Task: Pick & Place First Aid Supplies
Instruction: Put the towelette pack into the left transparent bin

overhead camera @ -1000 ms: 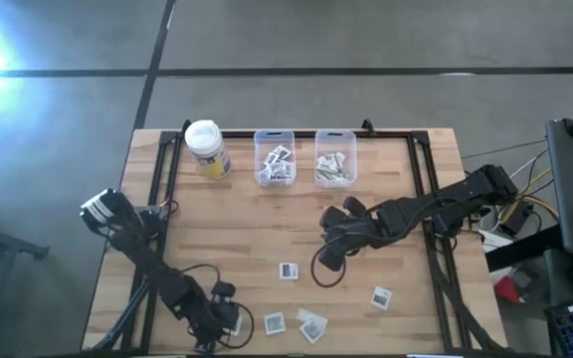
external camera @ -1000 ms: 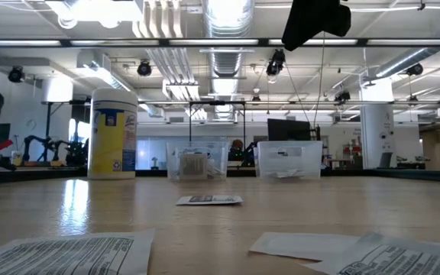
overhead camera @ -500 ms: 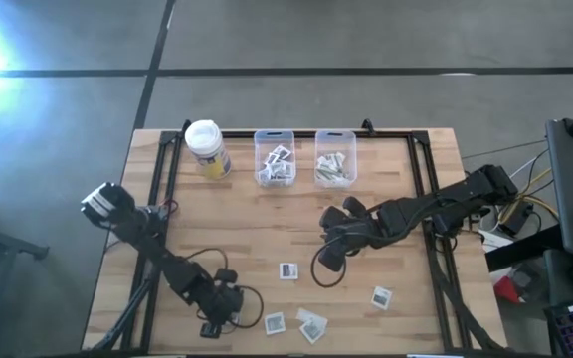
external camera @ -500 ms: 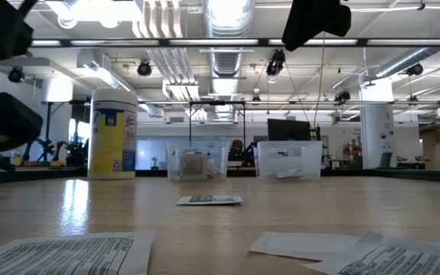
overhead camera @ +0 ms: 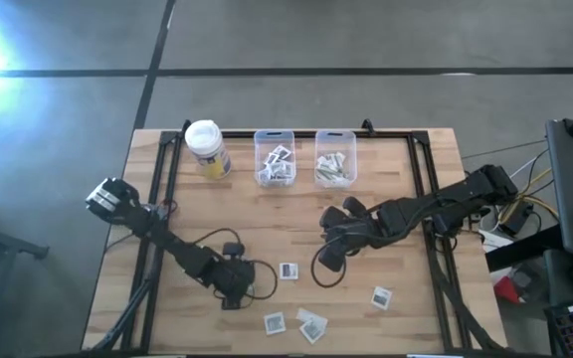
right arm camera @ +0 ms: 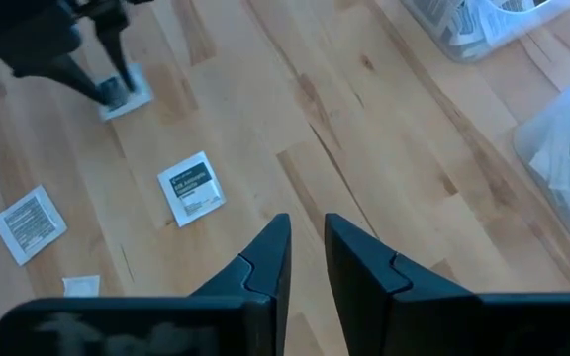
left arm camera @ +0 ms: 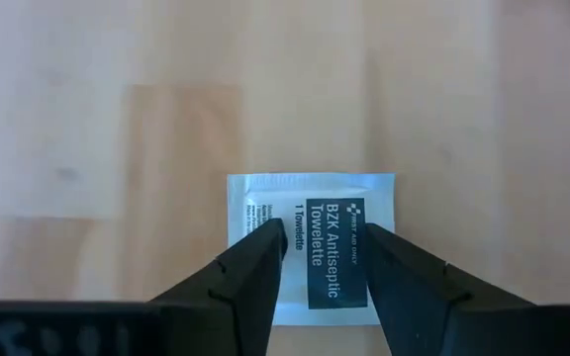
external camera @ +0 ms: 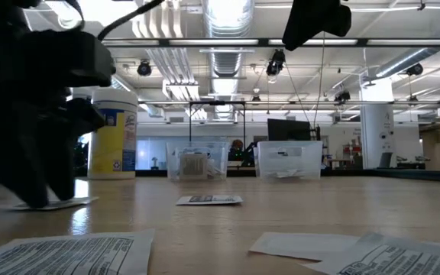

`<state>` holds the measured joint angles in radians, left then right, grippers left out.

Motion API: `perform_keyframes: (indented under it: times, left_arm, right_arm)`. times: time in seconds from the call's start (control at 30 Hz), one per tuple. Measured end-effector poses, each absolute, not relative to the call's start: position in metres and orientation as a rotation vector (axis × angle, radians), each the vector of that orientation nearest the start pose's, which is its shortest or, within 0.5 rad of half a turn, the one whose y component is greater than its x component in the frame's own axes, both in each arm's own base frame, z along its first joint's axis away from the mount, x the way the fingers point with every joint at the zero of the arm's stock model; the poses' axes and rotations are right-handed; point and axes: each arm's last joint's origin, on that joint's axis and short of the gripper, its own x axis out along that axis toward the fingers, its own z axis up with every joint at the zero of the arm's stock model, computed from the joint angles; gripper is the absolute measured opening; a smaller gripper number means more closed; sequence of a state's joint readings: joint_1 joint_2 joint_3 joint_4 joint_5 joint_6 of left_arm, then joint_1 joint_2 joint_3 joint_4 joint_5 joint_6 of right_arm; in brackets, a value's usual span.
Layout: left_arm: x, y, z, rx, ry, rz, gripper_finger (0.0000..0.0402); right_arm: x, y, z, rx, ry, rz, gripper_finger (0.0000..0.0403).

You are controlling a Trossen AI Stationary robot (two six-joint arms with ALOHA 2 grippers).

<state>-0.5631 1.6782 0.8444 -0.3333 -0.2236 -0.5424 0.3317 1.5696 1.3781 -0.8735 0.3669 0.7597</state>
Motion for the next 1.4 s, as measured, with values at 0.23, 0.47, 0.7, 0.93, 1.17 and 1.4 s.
perform_keyframes:
  times: [0.23, 0.47, 0.7, 0.93, 1.17, 1.4]
  left_arm:
    - [0.259, -0.139, 0.139, -0.009, 1.076, 0.082, 0.0165]
    - [0.254, -0.136, 0.154, -0.002, 1.046, 0.056, 0.0165]
    - [0.244, -0.137, 0.178, -0.025, 0.993, 0.02, 0.0165]
    - [0.241, -0.148, 0.183, 0.002, 0.946, -0.041, 0.0165]
    - [0.237, -0.162, 0.165, 0.088, 1.007, -0.078, 0.0165]
    - [0.234, -0.161, 0.159, 0.117, 1.042, -0.063, 0.0165]
  right_arm:
    - [0.304, 0.094, 0.297, 0.331, 0.917, -0.4, 0.0074]
    - [0.303, 0.094, 0.297, 0.332, 0.918, -0.399, 0.0079]
    - [0.3, 0.103, 0.296, 0.36, 0.917, -0.396, 0.007]
    - [0.296, 0.118, 0.295, 0.354, 0.923, -0.362, 0.0062]
    - [0.292, 0.128, 0.294, 0.389, 0.922, -0.359, 0.0066]
    - [0.291, 0.13, 0.294, 0.419, 0.916, -0.372, 0.0074]
